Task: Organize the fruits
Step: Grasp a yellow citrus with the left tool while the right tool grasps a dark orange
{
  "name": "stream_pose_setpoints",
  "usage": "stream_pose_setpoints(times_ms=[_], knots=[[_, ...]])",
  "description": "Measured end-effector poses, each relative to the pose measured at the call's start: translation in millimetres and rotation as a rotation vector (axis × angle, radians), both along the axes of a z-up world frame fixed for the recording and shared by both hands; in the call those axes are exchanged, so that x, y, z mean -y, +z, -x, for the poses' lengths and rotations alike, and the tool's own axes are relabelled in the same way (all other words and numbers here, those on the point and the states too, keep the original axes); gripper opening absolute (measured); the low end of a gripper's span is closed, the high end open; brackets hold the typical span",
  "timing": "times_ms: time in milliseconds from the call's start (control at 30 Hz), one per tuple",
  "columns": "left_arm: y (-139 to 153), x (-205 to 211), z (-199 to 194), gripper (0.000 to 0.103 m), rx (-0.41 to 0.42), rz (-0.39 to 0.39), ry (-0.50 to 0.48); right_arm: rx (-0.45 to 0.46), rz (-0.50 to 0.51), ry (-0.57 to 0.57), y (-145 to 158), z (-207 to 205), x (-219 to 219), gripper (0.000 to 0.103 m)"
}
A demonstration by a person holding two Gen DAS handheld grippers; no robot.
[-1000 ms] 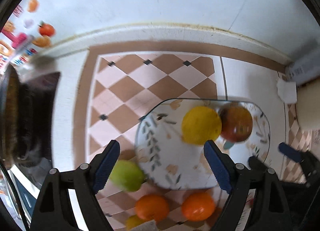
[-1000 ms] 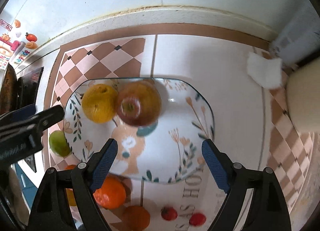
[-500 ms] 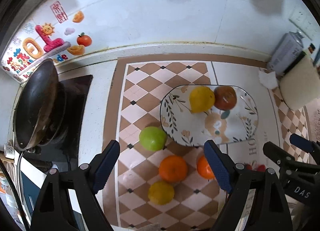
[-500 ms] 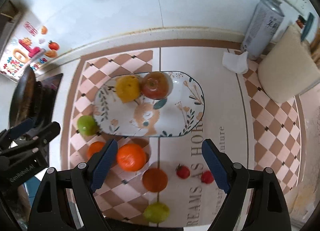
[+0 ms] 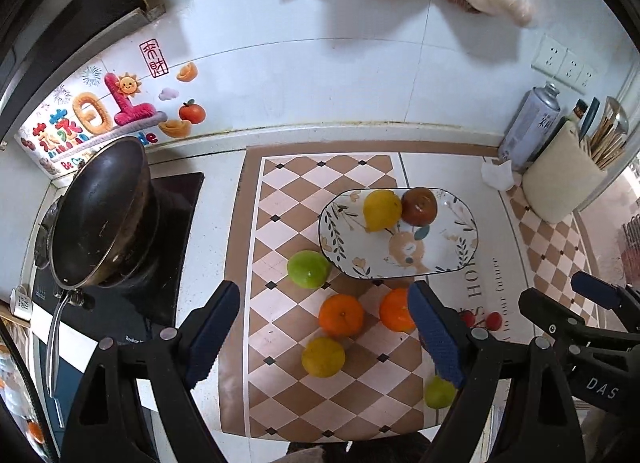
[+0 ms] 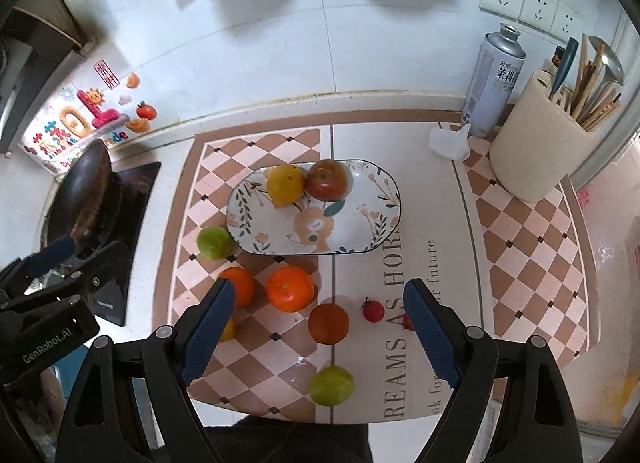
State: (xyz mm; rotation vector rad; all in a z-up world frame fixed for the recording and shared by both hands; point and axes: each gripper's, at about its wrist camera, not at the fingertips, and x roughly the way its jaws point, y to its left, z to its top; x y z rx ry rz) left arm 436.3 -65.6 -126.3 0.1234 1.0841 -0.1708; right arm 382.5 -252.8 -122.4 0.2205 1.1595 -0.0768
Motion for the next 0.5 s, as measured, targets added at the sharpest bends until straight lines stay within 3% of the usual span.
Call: stream_pose_setpoints(times_ms=[200,267,400,500], knots=[[-6,-5,0,0.087,-0.016,0.012,0.019,-0.026,-0.039,-0.008,-10,3,1,0.088],[-19,-8,-4,0.102,-0.039,-0.001,0.028,-0.077,-0.064,-0.008,-32,0,3,0.088],[-57,-20,-14,0.102,-0.119,-0.034,0.073,-0.207,-0.116,-0.02,-95,-5,8,0.088],[-96,-27,-20,0.102,-0.225,-0.05,0.089,-0.282,-0.163,-0.035,-138,-8,11,0.088]])
